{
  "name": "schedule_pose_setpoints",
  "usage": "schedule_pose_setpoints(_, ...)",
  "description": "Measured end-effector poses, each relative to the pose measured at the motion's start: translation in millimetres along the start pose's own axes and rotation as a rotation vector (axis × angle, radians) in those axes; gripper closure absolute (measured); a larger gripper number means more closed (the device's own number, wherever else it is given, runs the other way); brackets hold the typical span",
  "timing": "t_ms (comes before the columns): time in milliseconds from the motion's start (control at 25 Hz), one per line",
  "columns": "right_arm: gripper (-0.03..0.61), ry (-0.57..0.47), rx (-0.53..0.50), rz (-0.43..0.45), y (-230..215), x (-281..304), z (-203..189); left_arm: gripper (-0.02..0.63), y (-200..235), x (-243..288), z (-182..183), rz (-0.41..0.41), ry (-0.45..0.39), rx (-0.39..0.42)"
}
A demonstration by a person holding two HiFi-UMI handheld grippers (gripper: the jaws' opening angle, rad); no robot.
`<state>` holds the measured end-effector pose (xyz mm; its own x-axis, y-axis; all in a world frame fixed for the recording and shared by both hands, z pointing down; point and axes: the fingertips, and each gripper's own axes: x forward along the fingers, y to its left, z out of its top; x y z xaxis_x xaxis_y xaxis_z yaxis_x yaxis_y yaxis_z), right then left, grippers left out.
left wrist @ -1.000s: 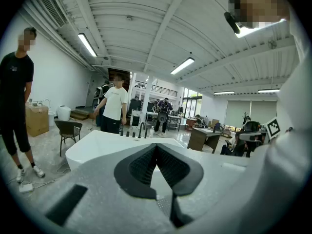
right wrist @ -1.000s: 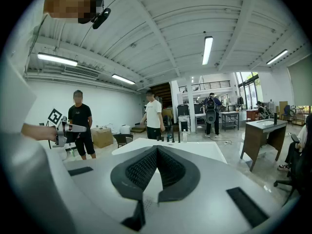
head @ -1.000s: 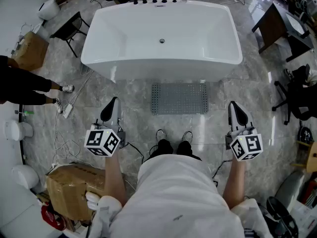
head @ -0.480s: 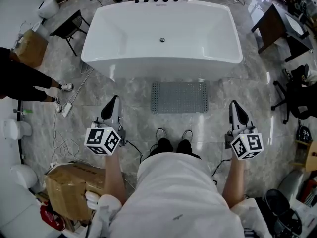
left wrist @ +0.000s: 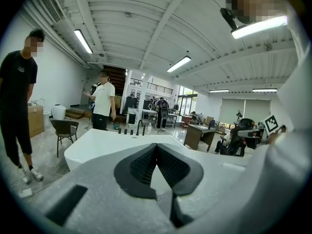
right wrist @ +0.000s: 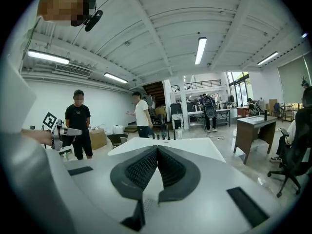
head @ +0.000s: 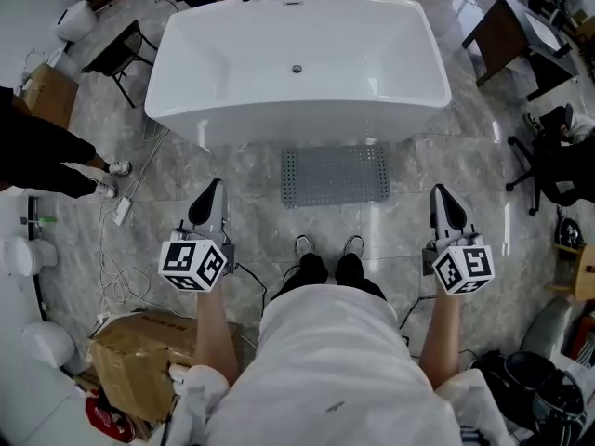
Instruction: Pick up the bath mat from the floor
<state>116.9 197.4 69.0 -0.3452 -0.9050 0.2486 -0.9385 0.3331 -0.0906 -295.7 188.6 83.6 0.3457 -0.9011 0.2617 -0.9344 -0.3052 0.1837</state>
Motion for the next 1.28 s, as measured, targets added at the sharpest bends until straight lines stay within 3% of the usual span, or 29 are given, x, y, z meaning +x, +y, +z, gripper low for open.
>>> schedule_pose_setpoints(320, 0.572, 0.026, 0.007, -0.031, 12, -1, -12, 0.603, 12, 13, -11, -0.037, 0.025, -0.004)
schedule_pose_setpoints(640, 0.572, 0.04, 0.014, -0.041, -11, 9, -16, 0.603, 12, 30, -17, -0.017, 0.045, -0.016)
schedule_pose_setpoints(1280, 0.572, 0.001, 0.018, 0.058, -120, 88, 21, 0.602, -28, 101, 11, 0.118, 0.029, -0.038)
